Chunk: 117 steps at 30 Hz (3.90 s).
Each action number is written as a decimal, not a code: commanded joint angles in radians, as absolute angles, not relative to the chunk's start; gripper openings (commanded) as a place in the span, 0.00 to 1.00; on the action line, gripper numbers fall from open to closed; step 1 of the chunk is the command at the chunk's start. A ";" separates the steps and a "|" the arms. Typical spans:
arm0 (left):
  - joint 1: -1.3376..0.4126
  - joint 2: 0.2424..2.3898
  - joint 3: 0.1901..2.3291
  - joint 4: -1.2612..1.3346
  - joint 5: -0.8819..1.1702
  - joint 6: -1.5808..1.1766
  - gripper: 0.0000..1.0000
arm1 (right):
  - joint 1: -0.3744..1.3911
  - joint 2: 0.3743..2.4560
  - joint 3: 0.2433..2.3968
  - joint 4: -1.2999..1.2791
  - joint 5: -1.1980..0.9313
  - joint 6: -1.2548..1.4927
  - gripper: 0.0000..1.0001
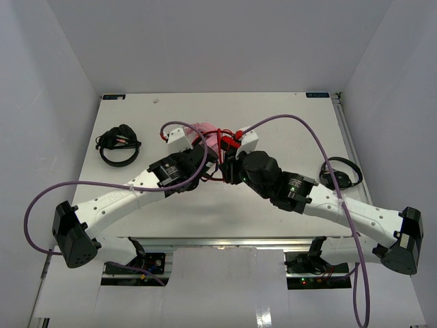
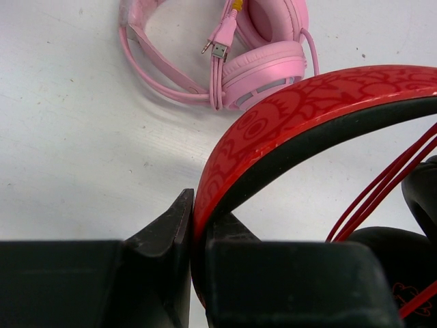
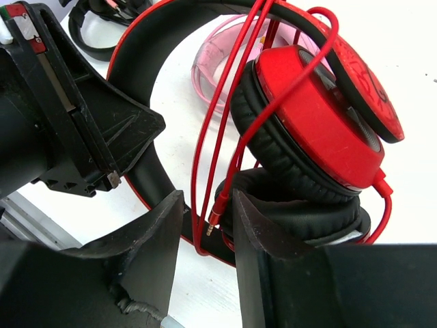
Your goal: Wrap the headphones
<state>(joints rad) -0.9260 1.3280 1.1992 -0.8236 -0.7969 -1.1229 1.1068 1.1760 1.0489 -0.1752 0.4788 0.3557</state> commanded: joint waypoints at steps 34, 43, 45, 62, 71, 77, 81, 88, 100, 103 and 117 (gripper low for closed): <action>-0.923 1.270 1.212 -0.760 -0.856 -1.174 0.00 | 1.132 1.133 1.131 -0.156 0.601 0.262 0.34; -0.923 1.260 1.210 -0.764 -0.860 -1.170 0.00 | 1.132 1.164 1.140 -0.094 0.559 0.262 0.38; -0.923 1.250 1.209 -0.765 -0.859 -1.170 0.00 | 1.131 1.164 1.138 -0.088 0.577 0.262 0.39; -0.923 1.238 1.200 -0.764 -0.841 -1.177 0.00 | 1.131 1.193 1.100 0.048 0.604 0.244 0.40; -0.925 1.227 1.195 -0.764 -0.835 -1.180 0.00 | 1.128 1.221 1.082 0.067 0.609 0.245 0.37; -0.923 1.224 1.195 -0.764 -0.827 -1.183 0.00 | 1.125 1.233 1.060 0.082 0.605 0.254 0.35; -0.923 1.224 1.193 -0.762 -0.825 -1.183 0.00 | 1.122 1.236 1.047 0.089 0.604 0.259 0.29; -0.923 1.226 1.191 -0.761 -0.826 -1.187 0.00 | 1.121 1.215 1.000 0.114 0.576 0.267 0.11; -0.923 1.239 1.212 -0.759 -0.816 -1.195 0.00 | 1.121 1.188 0.940 0.123 0.543 0.275 0.12; -0.923 1.245 1.215 -0.758 -0.819 -1.195 0.00 | 1.121 1.183 0.931 0.123 0.533 0.280 0.13; -0.923 1.264 1.211 -0.759 -0.816 -1.190 0.00 | 1.121 1.159 0.960 0.085 0.599 0.268 0.36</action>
<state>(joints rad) -0.9251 1.2927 1.1835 -0.8371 -0.7929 -1.1483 1.1228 1.1950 0.9459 0.1234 0.5370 0.2797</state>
